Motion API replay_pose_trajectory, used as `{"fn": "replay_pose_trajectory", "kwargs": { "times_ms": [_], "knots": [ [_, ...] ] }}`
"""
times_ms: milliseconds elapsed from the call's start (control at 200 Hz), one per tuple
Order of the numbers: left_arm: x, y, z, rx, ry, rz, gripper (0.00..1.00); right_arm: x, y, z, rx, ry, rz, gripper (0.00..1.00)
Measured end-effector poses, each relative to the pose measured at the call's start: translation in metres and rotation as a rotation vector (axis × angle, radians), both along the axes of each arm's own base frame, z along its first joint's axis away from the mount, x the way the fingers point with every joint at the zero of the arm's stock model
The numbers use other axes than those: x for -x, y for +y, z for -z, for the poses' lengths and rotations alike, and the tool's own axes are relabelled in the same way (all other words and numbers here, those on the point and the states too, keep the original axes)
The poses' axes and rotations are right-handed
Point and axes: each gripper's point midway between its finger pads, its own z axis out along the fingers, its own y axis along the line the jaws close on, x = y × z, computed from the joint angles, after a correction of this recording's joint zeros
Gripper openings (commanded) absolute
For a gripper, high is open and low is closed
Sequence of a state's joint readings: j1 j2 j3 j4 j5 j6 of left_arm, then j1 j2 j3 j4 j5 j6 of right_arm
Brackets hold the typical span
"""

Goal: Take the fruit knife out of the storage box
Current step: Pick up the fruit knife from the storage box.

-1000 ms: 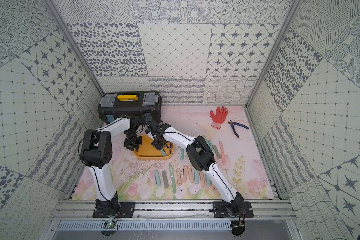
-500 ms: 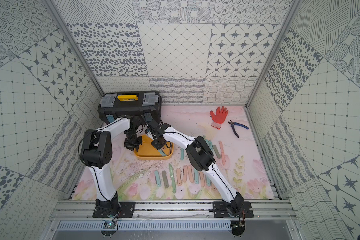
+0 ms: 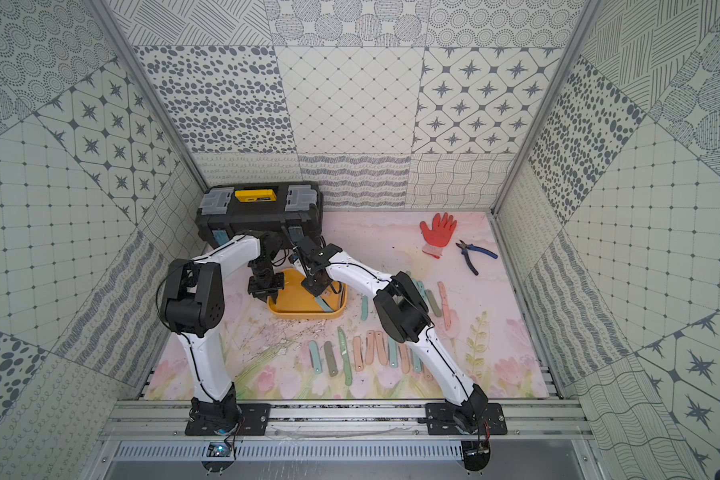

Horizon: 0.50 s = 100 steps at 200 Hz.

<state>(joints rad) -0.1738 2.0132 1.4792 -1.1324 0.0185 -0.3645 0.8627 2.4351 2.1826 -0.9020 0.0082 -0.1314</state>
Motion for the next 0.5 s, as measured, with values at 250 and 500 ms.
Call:
{"fn": "replay_pose_trajectory", "kwargs": {
  "times_ms": [250, 500],
  "knots": [
    [-0.003, 0.002, -0.004, -0.013, -0.025, -0.01, 0.39, -0.005, 0.006, -0.045, -0.069, -0.052, 0.011, 0.27],
    [-0.01, 0.004, -0.015, -0.017, -0.079, -0.019, 0.4, -0.007, 0.008, -0.063, -0.1, -0.067, 0.03, 0.27]
  ]
}}
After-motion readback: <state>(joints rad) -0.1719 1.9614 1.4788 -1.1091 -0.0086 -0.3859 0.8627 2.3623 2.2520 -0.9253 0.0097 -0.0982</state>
